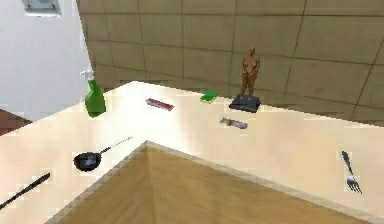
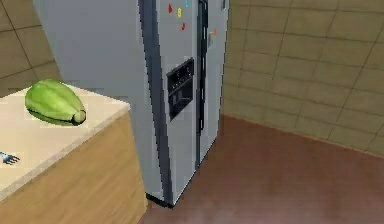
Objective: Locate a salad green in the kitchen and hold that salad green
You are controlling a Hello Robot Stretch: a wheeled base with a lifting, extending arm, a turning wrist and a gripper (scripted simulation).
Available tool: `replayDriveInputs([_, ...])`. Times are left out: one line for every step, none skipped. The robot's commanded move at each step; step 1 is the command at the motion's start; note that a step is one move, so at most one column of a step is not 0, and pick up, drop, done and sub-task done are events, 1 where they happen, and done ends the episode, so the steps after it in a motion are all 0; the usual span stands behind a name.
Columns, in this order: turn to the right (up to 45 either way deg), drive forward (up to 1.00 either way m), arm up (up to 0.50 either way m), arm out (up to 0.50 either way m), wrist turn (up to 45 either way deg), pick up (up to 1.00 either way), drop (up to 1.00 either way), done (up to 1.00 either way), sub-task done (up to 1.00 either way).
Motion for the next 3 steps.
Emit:
replayDriveInputs([-27.0,0.0,0.0,0.0,0.0,0.0,0.0,0.0,0.0])
replayDriveInputs([0.0,0.0,0.5,0.0,0.0,0.0,0.0,0.0,0.0])
replayDriveInputs([0.0,0.0,0.38,0.0,0.0,0.0,0.0,0.0,0.0])
